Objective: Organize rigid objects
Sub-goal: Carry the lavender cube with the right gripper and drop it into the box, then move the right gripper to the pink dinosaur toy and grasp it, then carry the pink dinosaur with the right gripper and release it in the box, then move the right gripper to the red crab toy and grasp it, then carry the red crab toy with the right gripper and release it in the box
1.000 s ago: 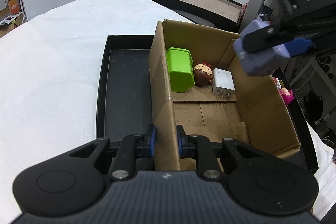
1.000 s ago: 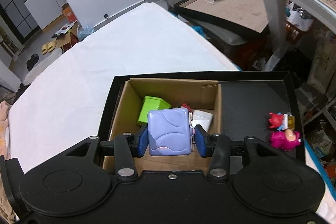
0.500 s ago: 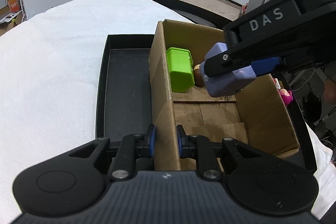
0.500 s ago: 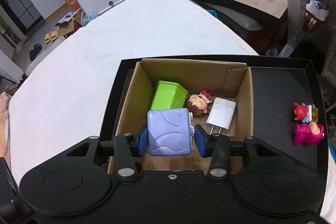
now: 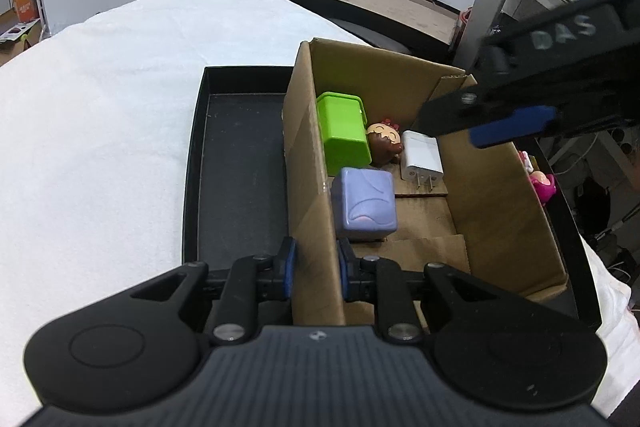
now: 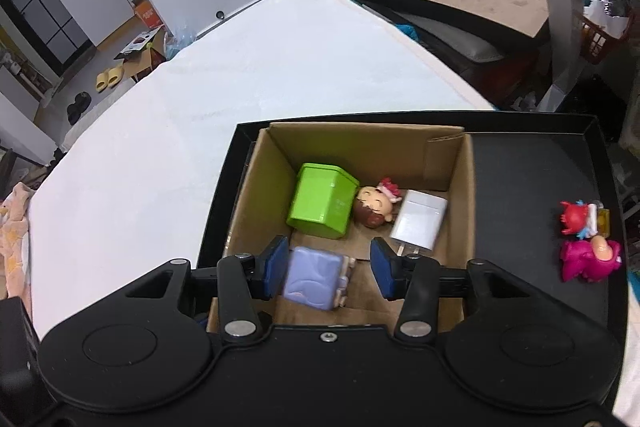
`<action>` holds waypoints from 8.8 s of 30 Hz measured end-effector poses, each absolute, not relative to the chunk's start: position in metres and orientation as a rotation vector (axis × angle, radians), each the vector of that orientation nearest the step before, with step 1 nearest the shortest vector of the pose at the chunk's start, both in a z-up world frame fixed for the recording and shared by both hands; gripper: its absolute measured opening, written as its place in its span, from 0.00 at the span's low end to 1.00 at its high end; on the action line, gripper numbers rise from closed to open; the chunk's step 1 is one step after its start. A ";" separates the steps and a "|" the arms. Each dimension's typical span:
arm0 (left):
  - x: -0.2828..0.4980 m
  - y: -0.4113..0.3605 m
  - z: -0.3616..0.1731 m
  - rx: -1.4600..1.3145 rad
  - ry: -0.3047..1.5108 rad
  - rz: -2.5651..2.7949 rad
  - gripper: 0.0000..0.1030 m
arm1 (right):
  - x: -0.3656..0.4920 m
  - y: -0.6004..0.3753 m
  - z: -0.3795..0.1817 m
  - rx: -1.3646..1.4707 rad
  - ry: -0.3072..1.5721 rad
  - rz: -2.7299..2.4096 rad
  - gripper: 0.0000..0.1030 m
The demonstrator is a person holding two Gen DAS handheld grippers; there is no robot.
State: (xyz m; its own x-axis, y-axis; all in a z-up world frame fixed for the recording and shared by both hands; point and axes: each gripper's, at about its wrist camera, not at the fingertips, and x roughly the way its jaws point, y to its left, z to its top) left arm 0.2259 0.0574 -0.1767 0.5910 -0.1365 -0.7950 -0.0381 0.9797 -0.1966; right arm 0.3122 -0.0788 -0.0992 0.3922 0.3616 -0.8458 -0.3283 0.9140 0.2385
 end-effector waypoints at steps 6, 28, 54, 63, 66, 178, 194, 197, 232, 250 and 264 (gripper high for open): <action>0.225 0.057 -0.176 -0.199 0.937 -0.057 0.19 | 0.306 -0.108 -0.091 0.034 1.068 0.407 0.45; 0.228 0.057 -0.178 -0.179 0.943 -0.046 0.19 | 0.316 -0.209 -0.102 0.080 1.062 0.242 0.50; 0.232 0.050 -0.185 -0.148 0.968 -0.030 0.18 | 0.350 -0.239 -0.163 0.022 1.006 0.105 0.72; 0.233 0.050 -0.186 -0.144 0.971 -0.030 0.19 | 0.365 -0.232 -0.180 -0.023 1.014 0.103 0.73; 0.233 0.050 -0.187 -0.144 0.971 -0.031 0.19 | 0.365 -0.232 -0.185 -0.021 1.039 0.097 0.72; 0.224 0.056 -0.178 -0.181 0.953 -0.060 0.19 | 0.307 -0.178 -0.097 -0.027 1.054 0.226 0.71; 0.224 0.056 -0.179 -0.177 0.959 -0.054 0.19 | 0.336 -0.221 -0.147 -0.018 0.997 0.164 0.70; 0.225 0.056 -0.179 -0.173 0.961 -0.054 0.19 | 0.345 -0.226 -0.154 -0.004 0.988 0.160 0.70; 0.226 0.057 -0.181 -0.184 0.967 -0.058 0.20 | 0.380 -0.223 -0.188 -0.020 1.026 0.111 0.57; 0.226 0.057 -0.182 -0.188 0.962 -0.054 0.20 | 0.341 -0.200 -0.137 -0.033 1.013 0.143 0.57; 0.224 0.060 -0.182 -0.205 0.958 -0.061 0.20 | 0.316 -0.171 -0.095 -0.046 0.960 0.197 0.57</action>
State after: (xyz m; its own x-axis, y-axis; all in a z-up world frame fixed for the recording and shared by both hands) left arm 0.2244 0.0597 -0.1816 0.5749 -0.1426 -0.8057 -0.0389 0.9788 -0.2010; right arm 0.3161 -0.1714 -0.0952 0.5574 0.1469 -0.8171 -0.1877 0.9810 0.0483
